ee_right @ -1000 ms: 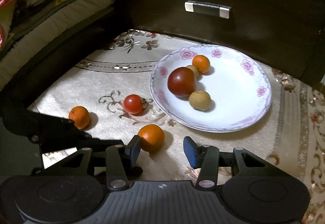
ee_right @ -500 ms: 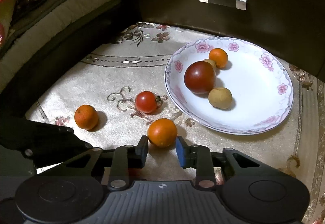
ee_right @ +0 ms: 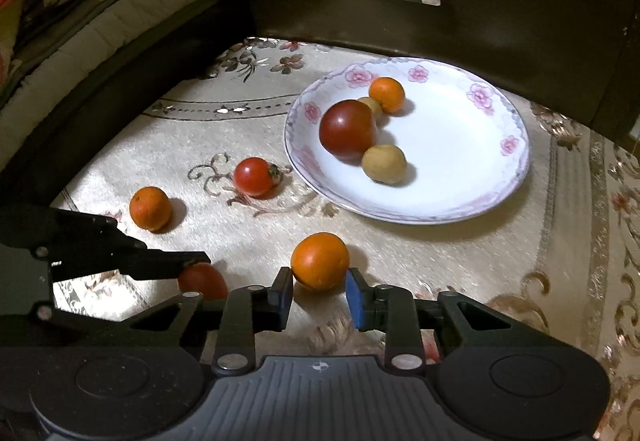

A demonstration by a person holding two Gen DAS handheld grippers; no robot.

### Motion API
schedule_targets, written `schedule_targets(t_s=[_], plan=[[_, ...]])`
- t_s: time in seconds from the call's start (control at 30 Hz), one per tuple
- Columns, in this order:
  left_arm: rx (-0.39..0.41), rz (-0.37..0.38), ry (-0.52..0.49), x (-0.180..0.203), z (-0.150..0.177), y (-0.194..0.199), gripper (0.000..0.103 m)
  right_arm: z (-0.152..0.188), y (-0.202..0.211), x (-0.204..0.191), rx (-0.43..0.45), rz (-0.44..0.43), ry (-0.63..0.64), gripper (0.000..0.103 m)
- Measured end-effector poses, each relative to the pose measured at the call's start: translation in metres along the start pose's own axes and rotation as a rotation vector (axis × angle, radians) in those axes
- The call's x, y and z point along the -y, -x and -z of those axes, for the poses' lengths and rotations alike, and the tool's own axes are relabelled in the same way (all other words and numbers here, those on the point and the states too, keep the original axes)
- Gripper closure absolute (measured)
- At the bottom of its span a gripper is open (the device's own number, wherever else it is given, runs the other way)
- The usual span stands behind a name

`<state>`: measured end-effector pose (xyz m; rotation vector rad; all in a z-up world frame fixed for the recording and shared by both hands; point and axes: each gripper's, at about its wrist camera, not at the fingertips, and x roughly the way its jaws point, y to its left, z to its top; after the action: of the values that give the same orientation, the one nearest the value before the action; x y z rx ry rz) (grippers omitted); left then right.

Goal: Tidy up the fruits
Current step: 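Grasp the red tomato with the left tool while the right tool closes around another tangerine, then lift the red tomato in the left tool while the right tool lifts the tangerine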

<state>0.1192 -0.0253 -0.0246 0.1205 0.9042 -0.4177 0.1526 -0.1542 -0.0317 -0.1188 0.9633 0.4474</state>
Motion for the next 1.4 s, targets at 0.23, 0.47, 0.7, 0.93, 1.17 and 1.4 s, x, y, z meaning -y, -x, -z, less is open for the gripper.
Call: schedule_targets(t_s=[0.23,0.47,0.7,0.93,1.17,1.4], plan=[[-0.004,-0.004,-0.015,0.002,0.002,-0.001,0.063,0.005,0.001,-0.004,0.007,0.011,0.046,0.078],[-0.008,-0.005,-0.021,0.003,0.002,0.001,0.063,0.004,-0.001,-0.008,0.016,0.032,0.078,0.078],[0.005,-0.003,-0.021,0.003,-0.001,0.002,0.063,0.004,-0.001,-0.009,0.015,0.036,0.084,0.078],[0.017,-0.008,-0.021,0.003,-0.005,0.003,0.063,0.005,0.002,-0.011,0.023,0.046,0.097,0.079],[0.014,-0.011,-0.023,0.003,-0.005,0.003,0.063,0.005,0.005,-0.011,0.029,0.052,0.105,0.079],[0.017,-0.011,-0.022,0.001,-0.006,0.003,0.063,0.004,0.006,-0.012,0.032,0.056,0.106,0.081]])
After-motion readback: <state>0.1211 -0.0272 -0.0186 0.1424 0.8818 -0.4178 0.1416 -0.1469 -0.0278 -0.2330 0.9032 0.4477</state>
